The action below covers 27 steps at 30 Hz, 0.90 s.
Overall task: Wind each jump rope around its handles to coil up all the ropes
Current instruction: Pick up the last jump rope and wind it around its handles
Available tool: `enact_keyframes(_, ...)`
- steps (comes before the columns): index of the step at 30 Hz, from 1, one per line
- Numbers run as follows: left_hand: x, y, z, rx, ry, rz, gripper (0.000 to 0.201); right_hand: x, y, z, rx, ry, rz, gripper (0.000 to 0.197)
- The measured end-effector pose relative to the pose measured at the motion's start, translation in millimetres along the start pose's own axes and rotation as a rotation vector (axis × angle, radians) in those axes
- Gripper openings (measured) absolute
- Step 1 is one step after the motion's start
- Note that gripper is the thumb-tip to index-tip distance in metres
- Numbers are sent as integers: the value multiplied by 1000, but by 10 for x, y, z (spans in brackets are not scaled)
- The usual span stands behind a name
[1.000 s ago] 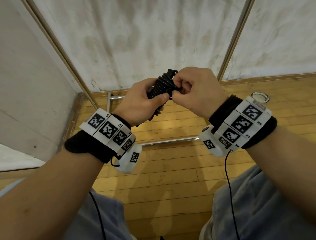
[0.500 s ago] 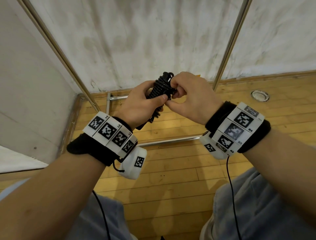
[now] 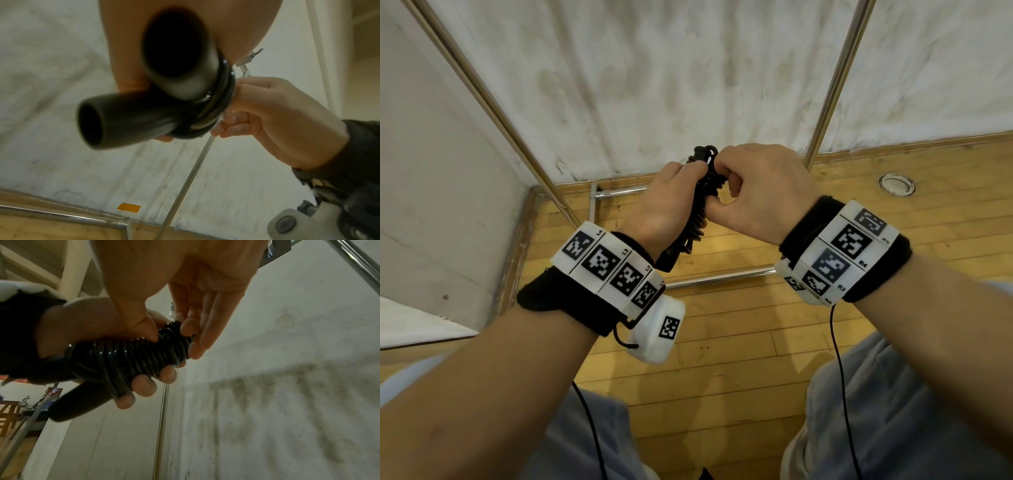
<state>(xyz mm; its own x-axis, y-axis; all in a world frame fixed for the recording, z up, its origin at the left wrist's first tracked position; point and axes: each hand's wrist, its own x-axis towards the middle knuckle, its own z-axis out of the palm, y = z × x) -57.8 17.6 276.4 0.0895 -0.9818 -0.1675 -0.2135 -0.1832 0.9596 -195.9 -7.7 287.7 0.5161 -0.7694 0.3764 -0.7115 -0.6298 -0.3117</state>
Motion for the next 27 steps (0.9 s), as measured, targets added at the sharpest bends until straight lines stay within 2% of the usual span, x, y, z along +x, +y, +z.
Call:
enact_keyframes(8, -31, 7, 36, -47, -9, -51, 40, 14, -22, 17, -20, 3, 34, 19)
enact_keyframes(14, -61, 7, 85, -133, 4, -59, 63, 20, 0, 15, -58, 6, 35, 25)
enact_keyframes(18, -59, 27, 102, -184, -9, -51, 53, 5, 22, 14, -34, 51, 35, 23)
enact_keyframes(20, -50, 35, 72, -188, 3, -62, 56, -8, 21, 19, 11, 70, 10, 20)
enact_keyframes(27, -65, 24, -15, -112, 14, -61, 38, -6, 6, 14, 76, 15, -27, 19)
